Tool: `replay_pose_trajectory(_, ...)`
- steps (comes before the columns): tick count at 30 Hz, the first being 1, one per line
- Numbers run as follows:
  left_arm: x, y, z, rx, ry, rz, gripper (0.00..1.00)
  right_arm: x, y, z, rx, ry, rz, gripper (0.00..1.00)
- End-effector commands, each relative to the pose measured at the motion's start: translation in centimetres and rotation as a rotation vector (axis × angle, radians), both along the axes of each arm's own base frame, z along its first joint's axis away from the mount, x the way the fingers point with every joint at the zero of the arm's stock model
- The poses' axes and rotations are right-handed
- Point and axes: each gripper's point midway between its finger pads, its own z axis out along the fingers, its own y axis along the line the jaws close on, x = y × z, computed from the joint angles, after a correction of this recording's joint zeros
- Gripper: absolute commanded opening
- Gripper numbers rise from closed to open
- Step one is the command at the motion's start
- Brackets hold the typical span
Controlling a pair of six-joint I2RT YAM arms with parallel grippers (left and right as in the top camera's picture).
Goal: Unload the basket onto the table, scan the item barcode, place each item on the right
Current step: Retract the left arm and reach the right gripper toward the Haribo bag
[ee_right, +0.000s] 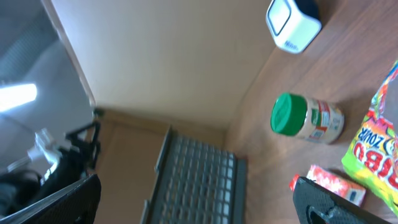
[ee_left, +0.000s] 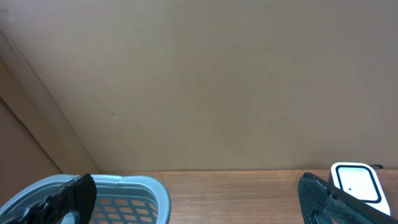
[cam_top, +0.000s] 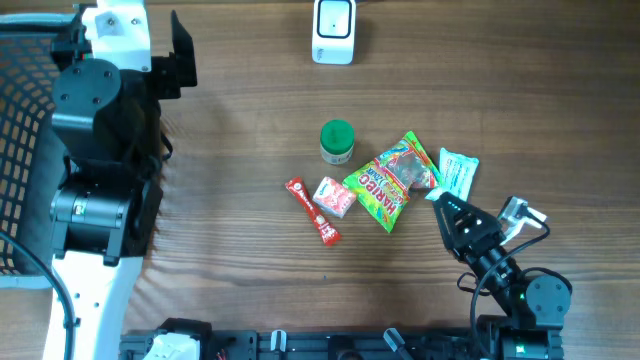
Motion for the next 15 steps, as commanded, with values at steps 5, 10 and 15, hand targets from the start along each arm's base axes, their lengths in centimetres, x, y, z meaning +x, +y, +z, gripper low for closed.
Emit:
replay_pose_trajectory(5, -5.6, -3.0, 4.5, -0.009, -0.110, -0.236, 1.00, -0.5, 1.2, 1.4, -0.209, -0.024, 0.081, 0.99)
replay_pose_trajectory(10, -14.9, -1.6, 10.4, -0.015, -0.343, -0.234, 1.00, 3.0, 1.2, 7.5, -0.467, 0.013, 0.147, 1.00)
replay_pose_trajectory(15, -22.4, -0.5, 12.6, -0.018, -0.491, -0.232, 1.00, 7.9, 4.4, 7.0, -0.707, 0.183, 0.256, 0.99)
